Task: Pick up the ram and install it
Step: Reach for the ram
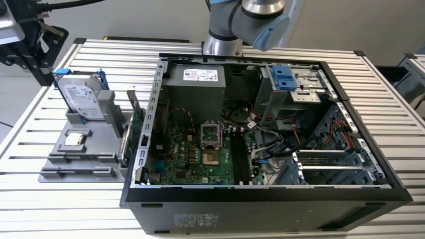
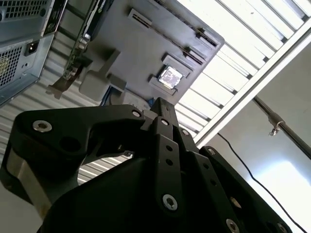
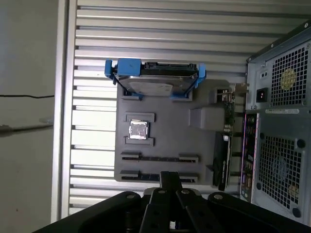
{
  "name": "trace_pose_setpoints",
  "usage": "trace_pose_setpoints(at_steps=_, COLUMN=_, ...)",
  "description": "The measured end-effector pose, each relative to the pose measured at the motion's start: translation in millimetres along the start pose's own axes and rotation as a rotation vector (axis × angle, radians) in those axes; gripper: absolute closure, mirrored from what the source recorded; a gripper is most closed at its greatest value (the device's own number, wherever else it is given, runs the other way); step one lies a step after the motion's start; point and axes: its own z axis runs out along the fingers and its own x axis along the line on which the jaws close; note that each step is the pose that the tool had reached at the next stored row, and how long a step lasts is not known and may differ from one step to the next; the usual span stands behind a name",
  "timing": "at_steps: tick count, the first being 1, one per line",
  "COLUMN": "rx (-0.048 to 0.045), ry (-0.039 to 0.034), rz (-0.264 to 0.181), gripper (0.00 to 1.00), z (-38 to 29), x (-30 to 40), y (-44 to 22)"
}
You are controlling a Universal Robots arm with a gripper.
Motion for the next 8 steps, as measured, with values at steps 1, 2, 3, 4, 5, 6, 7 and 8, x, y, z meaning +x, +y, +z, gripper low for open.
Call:
trace_pose_setpoints(at_steps=1, rx=-0.0001, ry=-0.0001, rz=0.000, gripper=1.00, z=0.0, x=0.0, y=-1.3)
trace_pose_setpoints(at_steps=2, rx=-0.0001, ry=-0.0001, rz=0.000, gripper=1.00, z=-0.1, x=0.0, y=-2.6)
trace_pose_setpoints(at_steps=3, rx=0.0000, ry=-0.0001, rz=0.000, gripper=1.00, z=-0.2, x=0.0, y=-4.0)
trace_pose_setpoints(at_steps=4, rx=0.0000, ry=0.0000, rz=0.000, gripper=1.00, z=-0.2, x=0.0, y=-5.3)
trace_pose_setpoints(at_steps=5, rx=-0.0001, ry=-0.0001, rz=0.000, gripper=1.00, z=-0.3, x=0.0, y=-6.7)
trace_pose_setpoints(at_steps=6, rx=-0.0001, ry=-0.0001, rz=0.000, gripper=1.00, z=-0.3, x=0.0, y=-8.1)
trace_pose_setpoints(at_steps=7, rx=0.0000, ry=0.0000, rz=0.000, gripper=1.00, z=-0.4, x=0.1, y=-9.6)
trace_pose_setpoints(at_steps=8, rx=0.0000, ry=0.0000, rz=0.000, gripper=1.00, z=-0.5, x=0.1, y=-11.6)
